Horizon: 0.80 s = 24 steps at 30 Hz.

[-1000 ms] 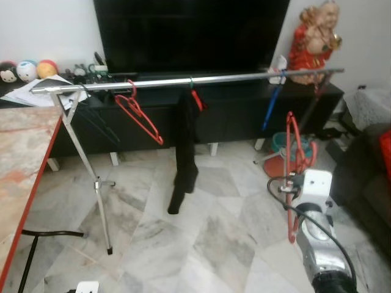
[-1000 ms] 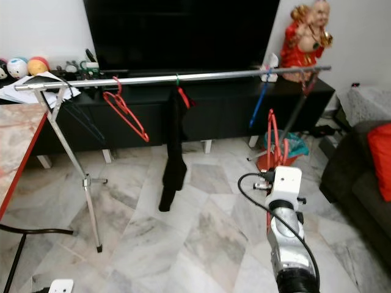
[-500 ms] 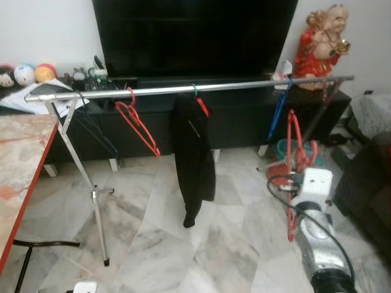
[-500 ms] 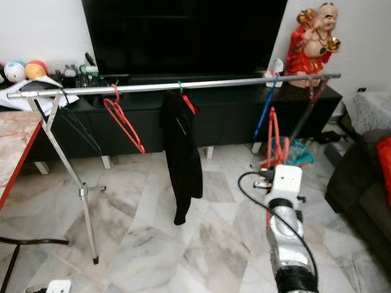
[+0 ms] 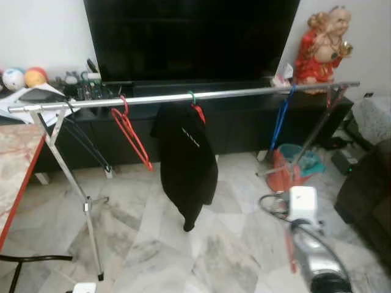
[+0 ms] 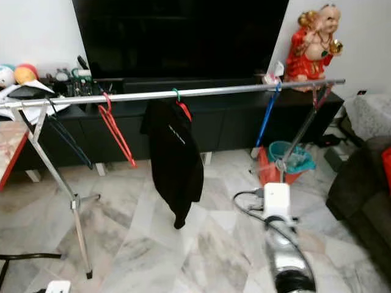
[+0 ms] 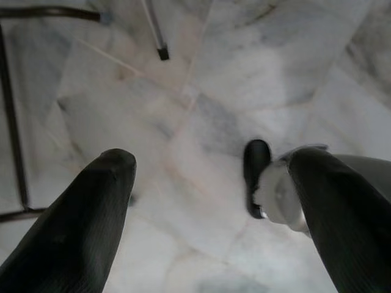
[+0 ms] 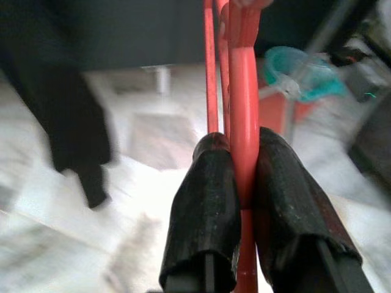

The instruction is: Hang hanger

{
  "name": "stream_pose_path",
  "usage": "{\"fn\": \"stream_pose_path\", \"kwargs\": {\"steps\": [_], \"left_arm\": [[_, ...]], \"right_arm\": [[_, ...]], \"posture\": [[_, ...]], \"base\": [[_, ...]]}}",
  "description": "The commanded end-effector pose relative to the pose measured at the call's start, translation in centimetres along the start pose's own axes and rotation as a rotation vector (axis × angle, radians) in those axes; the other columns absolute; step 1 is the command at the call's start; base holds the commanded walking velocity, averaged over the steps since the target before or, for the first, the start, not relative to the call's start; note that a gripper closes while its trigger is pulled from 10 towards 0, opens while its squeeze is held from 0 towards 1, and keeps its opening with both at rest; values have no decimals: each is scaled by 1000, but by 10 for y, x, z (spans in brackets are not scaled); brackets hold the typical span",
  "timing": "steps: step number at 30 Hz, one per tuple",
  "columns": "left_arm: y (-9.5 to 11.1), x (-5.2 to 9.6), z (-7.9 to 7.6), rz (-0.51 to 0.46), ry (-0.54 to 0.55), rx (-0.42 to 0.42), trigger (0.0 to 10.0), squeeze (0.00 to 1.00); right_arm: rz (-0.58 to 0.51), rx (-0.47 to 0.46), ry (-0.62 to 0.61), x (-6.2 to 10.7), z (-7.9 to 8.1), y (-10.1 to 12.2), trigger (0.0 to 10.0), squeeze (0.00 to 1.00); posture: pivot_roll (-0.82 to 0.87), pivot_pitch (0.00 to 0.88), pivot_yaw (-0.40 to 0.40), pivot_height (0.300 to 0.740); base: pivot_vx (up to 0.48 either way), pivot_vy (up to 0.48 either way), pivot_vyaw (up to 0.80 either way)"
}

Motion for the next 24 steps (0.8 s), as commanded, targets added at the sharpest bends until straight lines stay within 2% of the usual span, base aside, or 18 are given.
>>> {"fn": "stream_pose_path", "kwargs": {"steps": [1,8,24], "left_arm": [[-1,-1,-6,5,-14,-10,10000,0],[-1,-1,-7,6,-17,-12,10000,0],[-1,-1,-7,6,-18,-9,10000,0]], "right_arm": [[-62,-13,-25,-2,-15,14,10000,0],[-104,3,37,-5,-9,25,10000,0],[-123,-4,23,-6,-12,29,10000,0]], "posture": [[30,0,-56,740],[27,0,-56,740],[29,0,-60,740]], "base": [[262,0,0],[262,0,0],[263,0,0]]}}
Point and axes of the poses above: a point about 5 cm out from each wrist's last joint towards the gripper, its own x axis pointing back from the gripper into the wrist, its own y axis along the axis of the wrist's last joint, z = x × y, the point moved 2 cm from there along -x, pointing out of the wrist towards the gripper, and after that the axes turned 3 degrees about x, right-handed, at the moved point
